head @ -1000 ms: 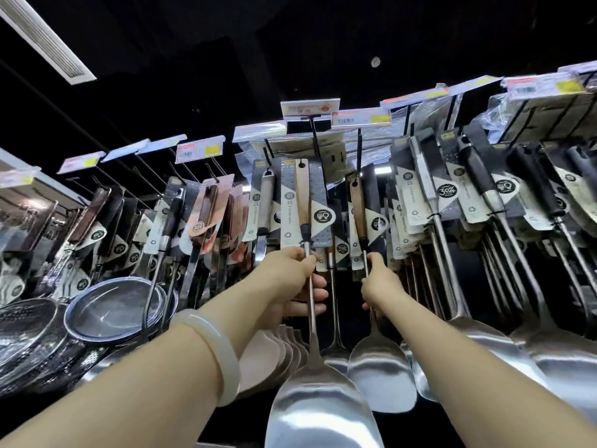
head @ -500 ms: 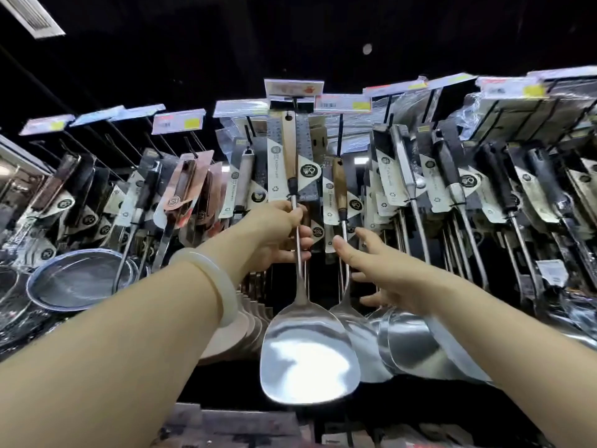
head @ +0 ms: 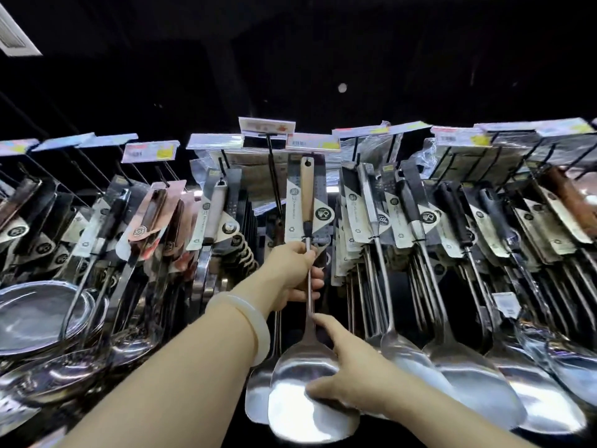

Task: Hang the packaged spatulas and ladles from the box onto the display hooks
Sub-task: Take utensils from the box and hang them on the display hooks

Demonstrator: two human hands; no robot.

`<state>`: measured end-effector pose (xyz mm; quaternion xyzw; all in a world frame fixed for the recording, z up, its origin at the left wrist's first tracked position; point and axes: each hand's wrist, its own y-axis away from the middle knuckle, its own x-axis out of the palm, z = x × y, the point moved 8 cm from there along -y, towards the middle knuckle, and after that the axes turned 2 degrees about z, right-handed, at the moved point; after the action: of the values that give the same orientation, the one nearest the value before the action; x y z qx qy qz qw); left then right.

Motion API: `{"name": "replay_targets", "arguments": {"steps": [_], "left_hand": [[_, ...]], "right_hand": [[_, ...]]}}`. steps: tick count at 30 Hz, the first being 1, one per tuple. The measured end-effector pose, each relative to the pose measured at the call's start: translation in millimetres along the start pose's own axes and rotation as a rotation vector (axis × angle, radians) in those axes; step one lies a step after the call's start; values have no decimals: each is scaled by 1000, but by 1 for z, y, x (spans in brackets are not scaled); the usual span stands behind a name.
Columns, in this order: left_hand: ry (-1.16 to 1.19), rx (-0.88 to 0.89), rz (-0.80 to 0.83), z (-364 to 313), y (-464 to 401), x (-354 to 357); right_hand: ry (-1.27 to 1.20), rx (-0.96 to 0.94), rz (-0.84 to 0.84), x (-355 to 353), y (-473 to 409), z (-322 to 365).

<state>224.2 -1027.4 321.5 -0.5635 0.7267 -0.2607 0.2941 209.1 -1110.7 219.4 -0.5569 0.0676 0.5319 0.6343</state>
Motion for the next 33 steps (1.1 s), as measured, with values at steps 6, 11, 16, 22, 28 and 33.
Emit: {"name": "replay_targets", "arguments": {"steps": [6, 11, 16, 22, 28, 33], "left_hand": [[-22, 2, -20, 8, -10, 2], [-39, 40, -40, 6, -18, 2], [-55, 56, -38, 5, -25, 0], [-53, 68, -50, 11, -30, -1], [-71, 75, -40, 16, -32, 4], [-37, 36, -42, 28, -33, 4]], "right_hand": [[102, 29, -19, 0, -11, -6], [20, 28, -15, 0, -19, -9], [49, 28, -8, 1, -28, -9], [5, 52, -11, 6, -34, -15], [58, 70, 22, 7, -34, -17], [161, 72, 69, 7, -33, -15]]}}
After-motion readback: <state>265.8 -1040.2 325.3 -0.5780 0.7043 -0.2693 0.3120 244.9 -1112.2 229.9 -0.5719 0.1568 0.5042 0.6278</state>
